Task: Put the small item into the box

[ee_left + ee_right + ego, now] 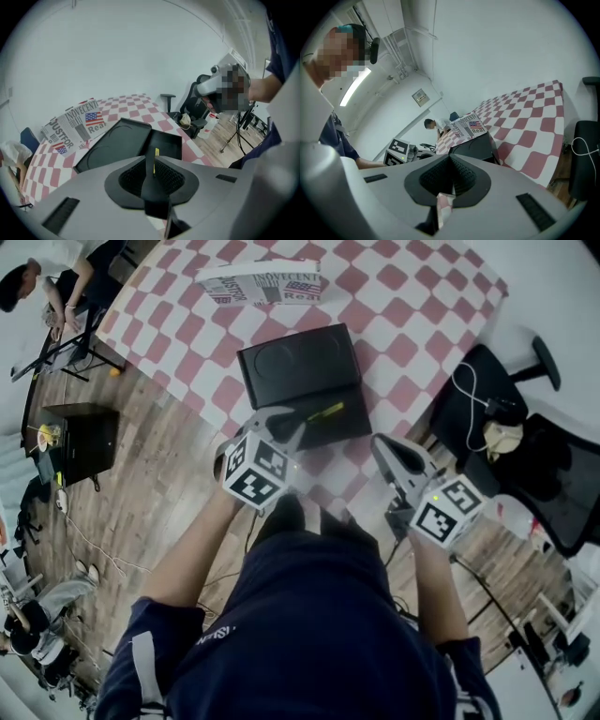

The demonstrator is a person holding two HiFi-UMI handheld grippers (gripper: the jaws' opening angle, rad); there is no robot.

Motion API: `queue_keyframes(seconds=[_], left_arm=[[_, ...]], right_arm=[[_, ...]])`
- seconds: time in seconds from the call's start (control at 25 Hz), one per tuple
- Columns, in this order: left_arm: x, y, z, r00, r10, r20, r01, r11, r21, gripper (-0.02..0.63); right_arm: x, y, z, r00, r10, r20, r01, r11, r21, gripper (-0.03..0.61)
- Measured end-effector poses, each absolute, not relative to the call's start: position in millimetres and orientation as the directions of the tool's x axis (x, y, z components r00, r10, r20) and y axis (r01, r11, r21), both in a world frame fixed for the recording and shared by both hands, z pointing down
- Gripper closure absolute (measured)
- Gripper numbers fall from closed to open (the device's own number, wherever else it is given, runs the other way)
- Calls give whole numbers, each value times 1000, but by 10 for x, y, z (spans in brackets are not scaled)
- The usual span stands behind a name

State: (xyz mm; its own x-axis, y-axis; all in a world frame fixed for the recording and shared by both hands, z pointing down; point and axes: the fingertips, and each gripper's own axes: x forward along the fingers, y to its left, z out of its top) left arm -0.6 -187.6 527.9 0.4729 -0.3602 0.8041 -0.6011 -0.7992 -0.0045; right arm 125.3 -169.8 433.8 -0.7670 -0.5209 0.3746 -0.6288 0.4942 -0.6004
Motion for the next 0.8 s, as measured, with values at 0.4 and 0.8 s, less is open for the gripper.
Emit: queue_keyframes(seconds=[0.4, 0.8], left_arm=[[-311, -1745, 4591, 557, -470, 685, -649, -760, 6, 561], [-483, -1470, 4415, 611, -477, 631, -650, -758, 56, 571]], right_arm=[[964, -1578, 3938, -754, -557, 349, -650, 551, -523, 563], [627, -1332, 3763, -756, -562, 335, -649, 581, -490, 563]])
